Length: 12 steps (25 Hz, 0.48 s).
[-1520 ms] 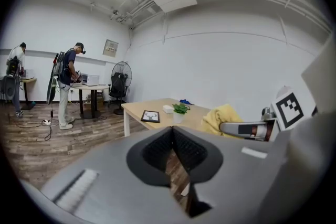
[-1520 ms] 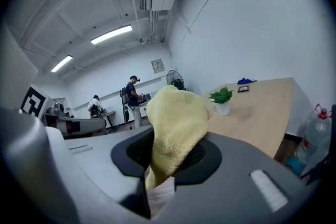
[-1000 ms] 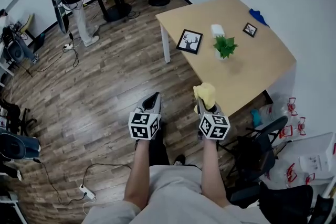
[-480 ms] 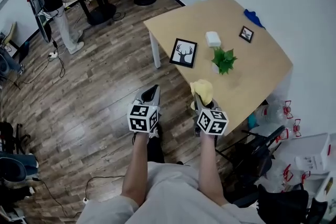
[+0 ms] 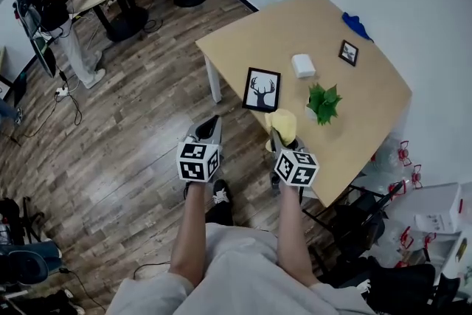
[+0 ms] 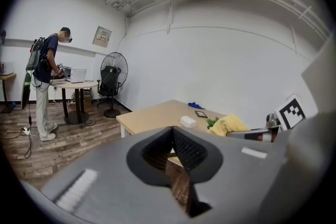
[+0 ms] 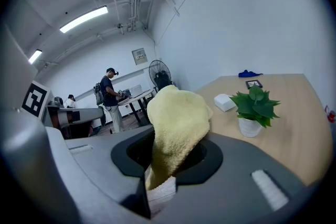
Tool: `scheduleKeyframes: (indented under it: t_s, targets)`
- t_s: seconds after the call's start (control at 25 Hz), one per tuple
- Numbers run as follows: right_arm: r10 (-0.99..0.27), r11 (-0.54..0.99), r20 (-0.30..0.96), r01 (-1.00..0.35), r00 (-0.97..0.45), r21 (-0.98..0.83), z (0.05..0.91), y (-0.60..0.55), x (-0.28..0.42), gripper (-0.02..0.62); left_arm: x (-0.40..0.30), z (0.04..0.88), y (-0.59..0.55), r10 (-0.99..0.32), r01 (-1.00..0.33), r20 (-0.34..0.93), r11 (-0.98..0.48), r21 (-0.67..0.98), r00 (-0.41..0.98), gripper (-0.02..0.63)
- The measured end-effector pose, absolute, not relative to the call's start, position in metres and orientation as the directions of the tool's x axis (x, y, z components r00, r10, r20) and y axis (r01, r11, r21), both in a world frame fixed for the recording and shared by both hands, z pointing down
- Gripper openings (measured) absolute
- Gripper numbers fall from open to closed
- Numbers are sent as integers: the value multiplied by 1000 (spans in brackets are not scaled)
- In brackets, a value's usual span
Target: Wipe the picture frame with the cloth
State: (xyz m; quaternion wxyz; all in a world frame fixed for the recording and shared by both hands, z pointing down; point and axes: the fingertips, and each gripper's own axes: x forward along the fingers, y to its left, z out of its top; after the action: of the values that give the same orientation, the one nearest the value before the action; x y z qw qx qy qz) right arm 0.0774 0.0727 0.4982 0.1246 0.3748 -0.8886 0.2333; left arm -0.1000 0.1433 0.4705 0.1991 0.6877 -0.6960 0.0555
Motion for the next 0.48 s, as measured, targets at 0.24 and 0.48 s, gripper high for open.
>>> scheduleKeyframes:
  t_s: [0.24,0.48]
  targets:
    - [-641,568,406,-758,-651,-319,502,41,43,84,-132,475,102,-931,-979,357,-8,205,83,52]
    - [-647,553,408,-765,-644,-330,509,27,22,84,-153,486,83,-917,-976,380,-37,216,119,52]
